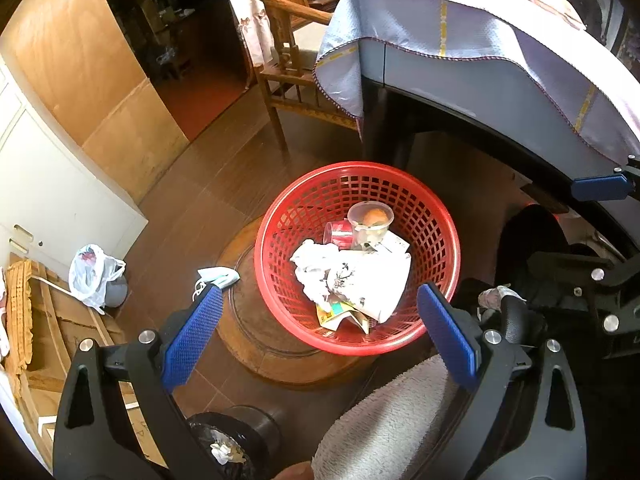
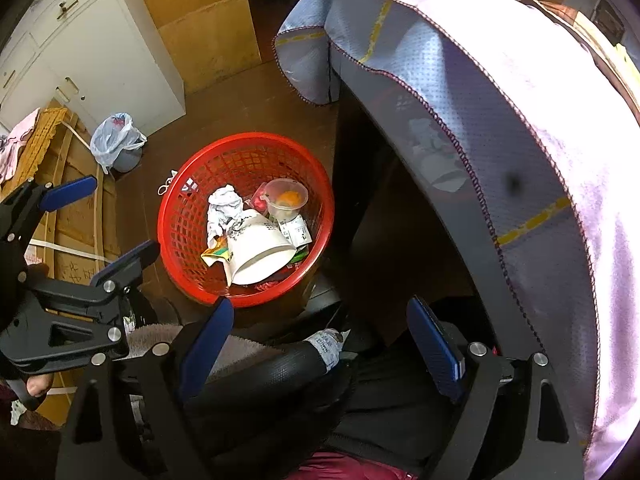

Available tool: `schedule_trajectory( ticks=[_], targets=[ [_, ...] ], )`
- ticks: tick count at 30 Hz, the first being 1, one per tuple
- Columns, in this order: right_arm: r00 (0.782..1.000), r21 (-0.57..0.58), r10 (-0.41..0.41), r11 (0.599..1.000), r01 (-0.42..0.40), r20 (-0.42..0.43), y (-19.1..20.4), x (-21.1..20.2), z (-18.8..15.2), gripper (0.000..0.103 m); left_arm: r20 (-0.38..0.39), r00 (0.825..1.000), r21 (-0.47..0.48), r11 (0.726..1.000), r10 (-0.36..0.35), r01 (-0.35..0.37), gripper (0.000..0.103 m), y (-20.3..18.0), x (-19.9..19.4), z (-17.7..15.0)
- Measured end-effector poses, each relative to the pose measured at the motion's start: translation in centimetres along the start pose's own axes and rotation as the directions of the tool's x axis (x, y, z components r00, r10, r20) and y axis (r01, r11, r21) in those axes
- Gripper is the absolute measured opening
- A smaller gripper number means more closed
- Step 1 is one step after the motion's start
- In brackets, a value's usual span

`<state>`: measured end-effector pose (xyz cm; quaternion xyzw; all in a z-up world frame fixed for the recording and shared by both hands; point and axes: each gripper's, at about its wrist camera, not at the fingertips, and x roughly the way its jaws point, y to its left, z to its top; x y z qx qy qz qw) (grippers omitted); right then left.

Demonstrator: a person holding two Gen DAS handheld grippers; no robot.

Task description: Collect trash

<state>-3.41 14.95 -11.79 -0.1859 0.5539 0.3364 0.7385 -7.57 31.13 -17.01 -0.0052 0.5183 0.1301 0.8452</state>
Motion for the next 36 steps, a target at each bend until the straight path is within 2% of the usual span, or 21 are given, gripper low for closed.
schedule_trajectory(
  ticks=[36],
  targets=[
    [1.000,-0.015,0.002,1.000,-0.002,0.006,0.42,-0.25,0.01,0.087,0.005,1.000,0.011,1.000,0.018,-0.018,0.094,0.11,0.01,0.26]
  ],
)
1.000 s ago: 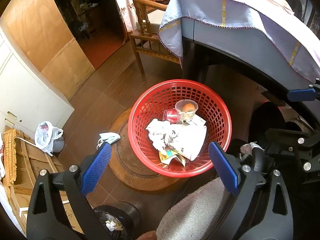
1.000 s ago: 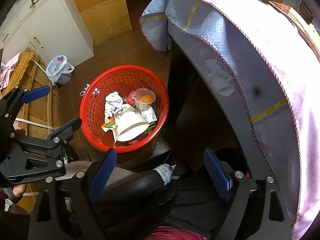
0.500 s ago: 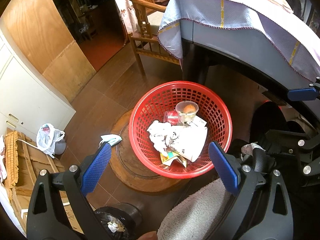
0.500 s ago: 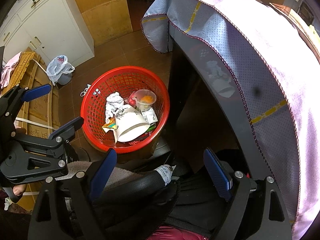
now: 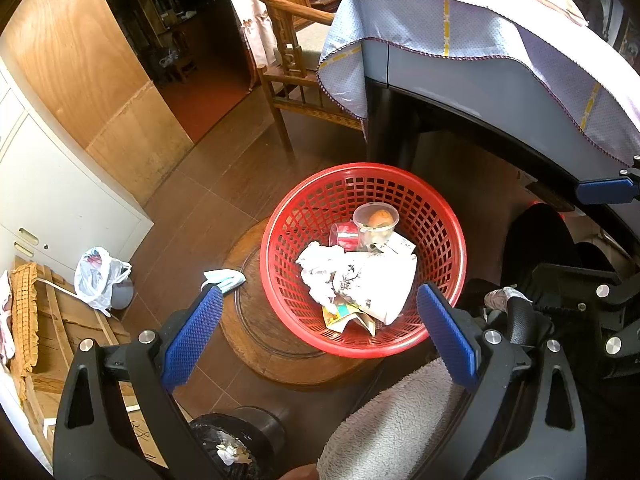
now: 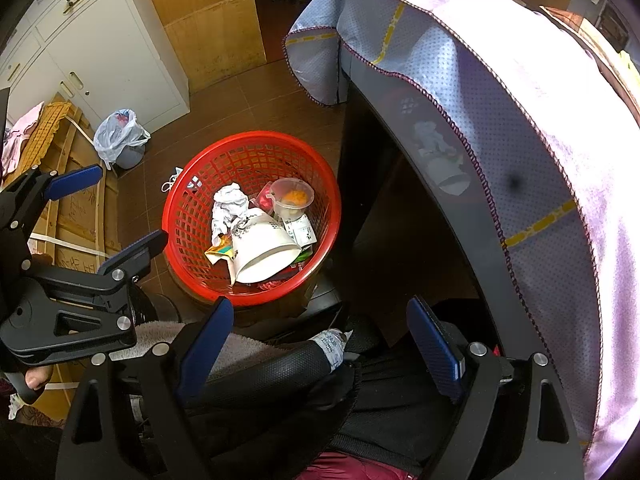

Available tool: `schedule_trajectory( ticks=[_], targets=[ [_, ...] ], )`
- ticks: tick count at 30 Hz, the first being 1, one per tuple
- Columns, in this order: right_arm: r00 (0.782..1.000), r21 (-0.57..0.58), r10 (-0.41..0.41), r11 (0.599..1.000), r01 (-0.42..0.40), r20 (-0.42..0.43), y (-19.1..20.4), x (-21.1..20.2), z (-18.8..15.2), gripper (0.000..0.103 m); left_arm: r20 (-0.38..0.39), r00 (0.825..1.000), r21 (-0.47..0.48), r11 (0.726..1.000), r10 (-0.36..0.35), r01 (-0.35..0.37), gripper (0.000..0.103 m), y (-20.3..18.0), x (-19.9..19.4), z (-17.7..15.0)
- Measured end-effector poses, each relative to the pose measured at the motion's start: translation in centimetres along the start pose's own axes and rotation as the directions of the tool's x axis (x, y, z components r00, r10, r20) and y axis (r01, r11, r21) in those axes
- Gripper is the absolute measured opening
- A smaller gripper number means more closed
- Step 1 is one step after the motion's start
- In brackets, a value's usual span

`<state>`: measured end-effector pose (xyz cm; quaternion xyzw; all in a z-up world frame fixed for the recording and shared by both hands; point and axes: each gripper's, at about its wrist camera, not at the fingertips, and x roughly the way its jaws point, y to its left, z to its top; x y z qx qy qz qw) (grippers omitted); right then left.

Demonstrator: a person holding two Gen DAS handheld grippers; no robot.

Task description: Collect trash

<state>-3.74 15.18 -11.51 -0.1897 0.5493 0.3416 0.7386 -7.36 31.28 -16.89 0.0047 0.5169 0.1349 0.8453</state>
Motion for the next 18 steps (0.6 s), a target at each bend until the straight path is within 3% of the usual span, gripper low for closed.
schedule_trajectory(
  ticks=[18],
  targets=[
    [1.000,0.001,0.000,1.000,0.000,-0.001,0.03,-0.02,0.06,0.087,-0.004,1.000,0.004,1.000,-0.005,0.005,0.094,-0.18,0.08,-0.10]
  ],
)
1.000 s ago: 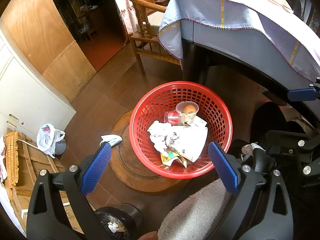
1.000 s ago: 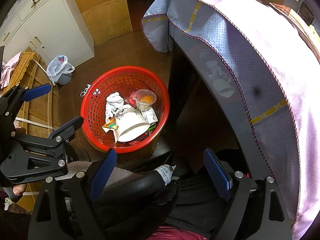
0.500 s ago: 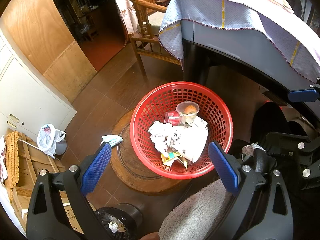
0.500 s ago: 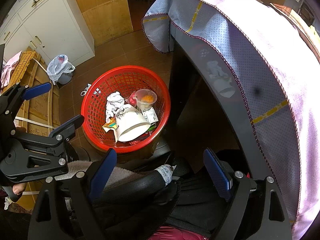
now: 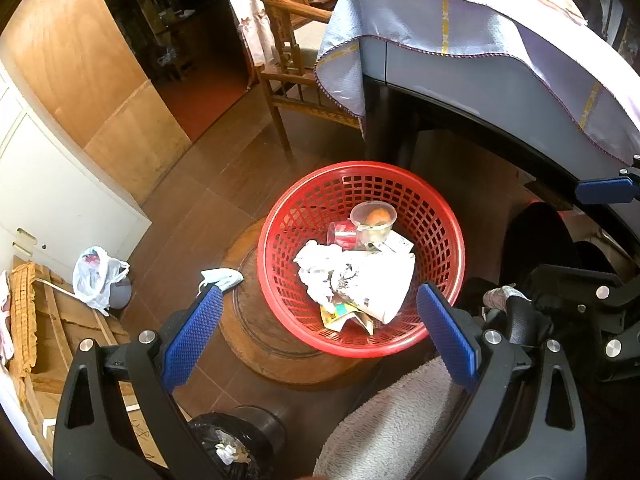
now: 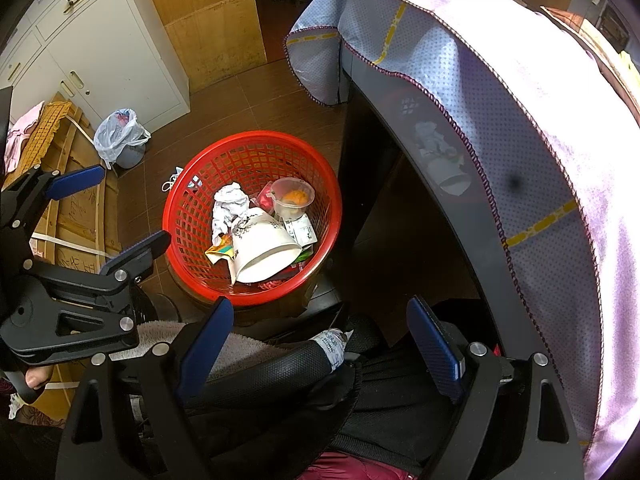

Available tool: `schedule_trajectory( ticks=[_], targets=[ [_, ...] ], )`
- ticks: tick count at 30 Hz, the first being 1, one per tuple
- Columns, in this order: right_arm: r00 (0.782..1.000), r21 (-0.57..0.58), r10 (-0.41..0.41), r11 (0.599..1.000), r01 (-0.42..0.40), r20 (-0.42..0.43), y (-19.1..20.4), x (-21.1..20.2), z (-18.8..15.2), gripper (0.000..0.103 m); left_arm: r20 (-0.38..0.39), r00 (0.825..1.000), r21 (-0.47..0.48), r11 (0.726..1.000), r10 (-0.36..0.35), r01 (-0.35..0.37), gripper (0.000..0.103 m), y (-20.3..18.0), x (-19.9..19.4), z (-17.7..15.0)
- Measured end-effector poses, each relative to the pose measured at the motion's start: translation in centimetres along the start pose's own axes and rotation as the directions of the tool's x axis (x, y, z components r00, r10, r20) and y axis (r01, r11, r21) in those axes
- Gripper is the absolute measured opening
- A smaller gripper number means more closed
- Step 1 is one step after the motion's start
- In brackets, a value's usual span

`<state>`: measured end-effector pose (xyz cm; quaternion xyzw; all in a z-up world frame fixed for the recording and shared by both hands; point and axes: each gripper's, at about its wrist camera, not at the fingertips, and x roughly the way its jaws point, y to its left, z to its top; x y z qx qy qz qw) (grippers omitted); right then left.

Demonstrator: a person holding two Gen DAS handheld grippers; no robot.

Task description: Collect trash

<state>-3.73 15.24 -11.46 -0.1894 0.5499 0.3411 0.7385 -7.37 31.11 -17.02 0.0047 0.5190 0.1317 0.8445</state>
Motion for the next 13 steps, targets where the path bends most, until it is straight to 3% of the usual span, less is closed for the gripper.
schedule_trajectory(
  ticks=[6,13],
  targets=[
    [1.000,-0.001,-0.001,1.000,0.001,0.001,0.00,-0.01,0.02,0.087,0.029,1.000,0.026,1.000,0.013,-0.014,0.094,-0.58,-0.41,-0.11],
    [1.000,-0.004,0.001,1.000,-0.001,0.005,0.13,-0.18,-0.11,0.087,0.001,1.000,0.004,1.000,0.002,-0.002,0.094,-0.21,0.07,0.02]
  ],
)
